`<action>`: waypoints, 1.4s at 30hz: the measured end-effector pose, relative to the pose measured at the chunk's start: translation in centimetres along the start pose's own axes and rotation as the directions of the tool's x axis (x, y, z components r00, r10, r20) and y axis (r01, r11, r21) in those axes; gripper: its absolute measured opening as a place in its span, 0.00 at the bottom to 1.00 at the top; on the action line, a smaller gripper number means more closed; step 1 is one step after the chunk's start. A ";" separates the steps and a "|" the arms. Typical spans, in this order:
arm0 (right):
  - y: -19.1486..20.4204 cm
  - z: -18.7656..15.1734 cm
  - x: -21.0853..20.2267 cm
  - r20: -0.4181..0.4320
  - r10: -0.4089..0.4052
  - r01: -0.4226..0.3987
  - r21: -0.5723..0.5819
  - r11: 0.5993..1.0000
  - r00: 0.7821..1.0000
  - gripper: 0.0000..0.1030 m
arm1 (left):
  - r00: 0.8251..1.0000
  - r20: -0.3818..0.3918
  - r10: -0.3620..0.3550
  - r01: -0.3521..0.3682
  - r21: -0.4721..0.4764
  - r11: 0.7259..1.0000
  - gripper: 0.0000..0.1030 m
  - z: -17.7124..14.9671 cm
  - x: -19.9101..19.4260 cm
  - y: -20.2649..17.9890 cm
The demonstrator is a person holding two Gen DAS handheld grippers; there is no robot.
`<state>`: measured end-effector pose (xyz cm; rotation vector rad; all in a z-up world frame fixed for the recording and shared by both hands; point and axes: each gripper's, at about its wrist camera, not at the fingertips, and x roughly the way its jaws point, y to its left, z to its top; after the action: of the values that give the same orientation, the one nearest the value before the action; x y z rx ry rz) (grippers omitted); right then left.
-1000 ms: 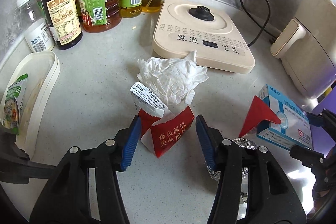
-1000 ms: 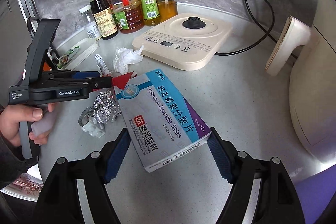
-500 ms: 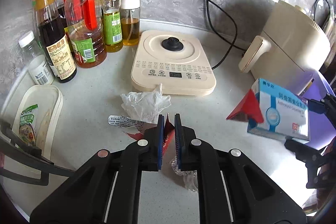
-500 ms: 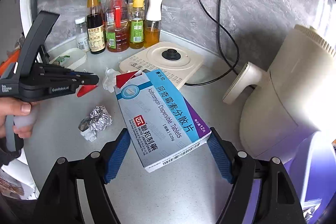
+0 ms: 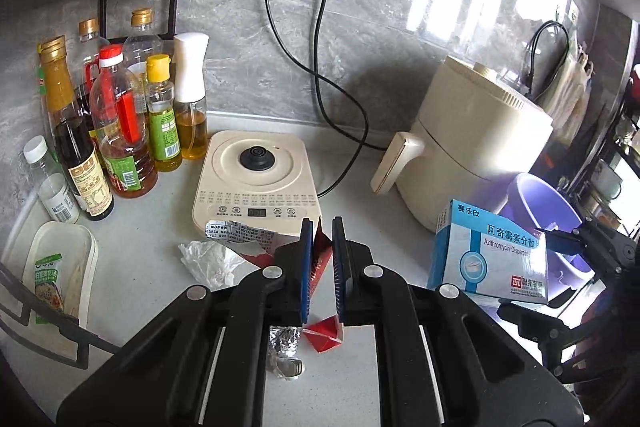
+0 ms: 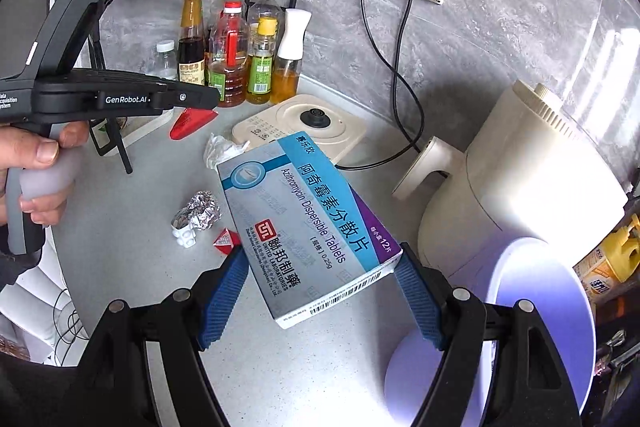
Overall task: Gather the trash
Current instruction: 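Carry both items over the purple bucket and open both tools to drop them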
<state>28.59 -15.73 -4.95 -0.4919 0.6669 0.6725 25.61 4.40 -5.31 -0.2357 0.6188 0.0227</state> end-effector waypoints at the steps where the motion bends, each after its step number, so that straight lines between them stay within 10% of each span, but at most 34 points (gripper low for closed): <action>1: -0.6 0.1 -0.7 0.012 -0.011 0.010 0.021 1.000 1.000 0.71 | 1.000 0.010 -0.015 0.015 0.004 1.000 0.09 0.3 -0.3 -0.5; 17: -12.0 -3.4 -12.0 0.096 -0.261 0.209 0.369 0.906 0.961 0.72 | 0.970 0.058 -0.235 0.221 0.183 0.958 0.09 4.3 -2.5 -11.5; 22: -14.1 -6.2 -13.6 0.071 -0.311 0.246 0.458 0.855 0.948 0.88 | 0.949 0.035 -0.315 0.298 0.234 0.925 0.09 4.5 -2.0 -15.2; 38: -17.3 -14.0 -19.2 -0.018 -0.435 0.337 0.661 0.671 0.900 0.89 | 0.862 -0.073 -0.501 0.492 0.357 0.794 0.11 5.4 -0.5 -24.8; 40: -17.1 -14.1 -19.2 -0.016 -0.444 0.342 0.662 0.667 0.896 0.89 | 0.834 -0.084 -0.545 0.538 0.342 0.771 0.30 5.6 -0.4 -25.3; 41: -17.0 -14.2 -19.3 -0.016 -0.442 0.340 0.665 0.665 0.897 0.89 | 0.828 -0.089 -0.554 0.548 0.334 0.767 0.68 5.6 -0.3 -25.5; 42: -16.8 -14.2 -19.2 -0.014 -0.439 0.336 0.667 0.665 0.898 0.89 | 0.822 -0.071 -0.565 0.554 0.325 0.766 0.82 5.6 -0.6 -25.3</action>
<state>23.39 -43.59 2.02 0.0888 0.5828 0.0290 30.66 -18.89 4.85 -0.0823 0.4898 -0.6595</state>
